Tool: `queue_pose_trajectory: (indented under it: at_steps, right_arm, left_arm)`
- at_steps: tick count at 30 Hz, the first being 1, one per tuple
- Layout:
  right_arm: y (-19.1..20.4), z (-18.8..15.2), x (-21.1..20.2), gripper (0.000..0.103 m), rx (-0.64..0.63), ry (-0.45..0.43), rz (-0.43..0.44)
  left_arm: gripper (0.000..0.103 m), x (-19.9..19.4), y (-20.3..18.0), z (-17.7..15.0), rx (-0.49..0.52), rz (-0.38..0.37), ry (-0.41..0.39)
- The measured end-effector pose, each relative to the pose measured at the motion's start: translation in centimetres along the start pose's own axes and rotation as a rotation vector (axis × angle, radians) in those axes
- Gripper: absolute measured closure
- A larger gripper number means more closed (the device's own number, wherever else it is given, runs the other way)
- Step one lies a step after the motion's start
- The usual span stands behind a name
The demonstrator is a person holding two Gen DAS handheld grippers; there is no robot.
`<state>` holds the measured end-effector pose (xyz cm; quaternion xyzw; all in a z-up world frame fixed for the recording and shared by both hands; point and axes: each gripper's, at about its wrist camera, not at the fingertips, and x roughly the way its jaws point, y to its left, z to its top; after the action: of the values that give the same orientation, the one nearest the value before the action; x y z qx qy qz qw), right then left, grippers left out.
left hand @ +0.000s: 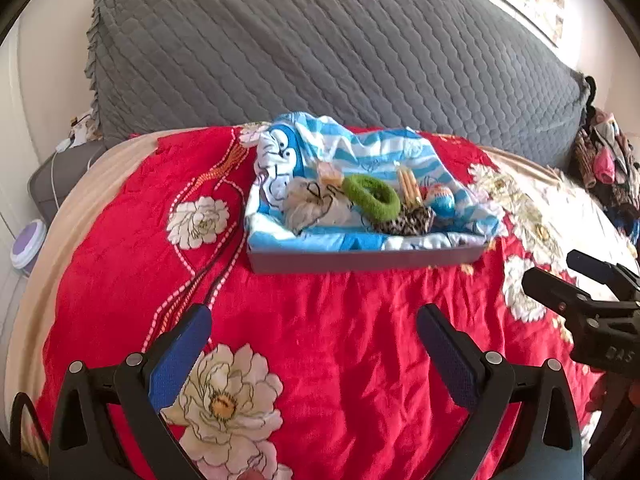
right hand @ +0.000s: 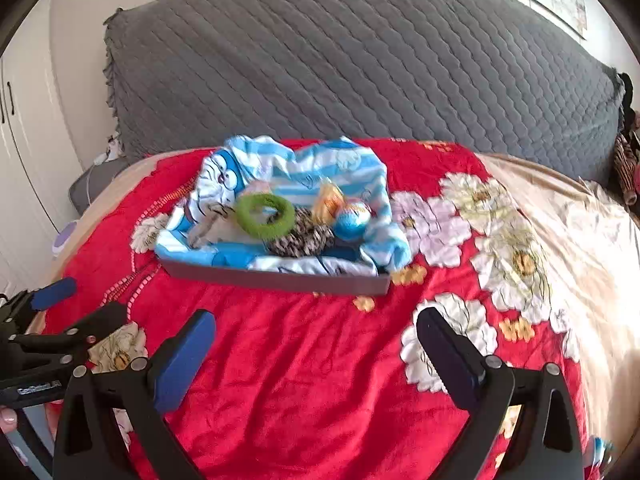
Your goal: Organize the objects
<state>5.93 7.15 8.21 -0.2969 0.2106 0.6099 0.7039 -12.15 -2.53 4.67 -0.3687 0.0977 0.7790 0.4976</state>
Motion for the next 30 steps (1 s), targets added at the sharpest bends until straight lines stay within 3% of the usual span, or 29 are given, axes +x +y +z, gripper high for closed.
queue_pose_trajectory:
  at_steps: [30]
  right_arm:
    - [0.2, -5.5, 3.1, 0.002, -0.021, 0.038, -0.025]
  left_arm:
    - [0.001, 2.7, 0.0, -3.9, 0.007, -0.021, 0.04]
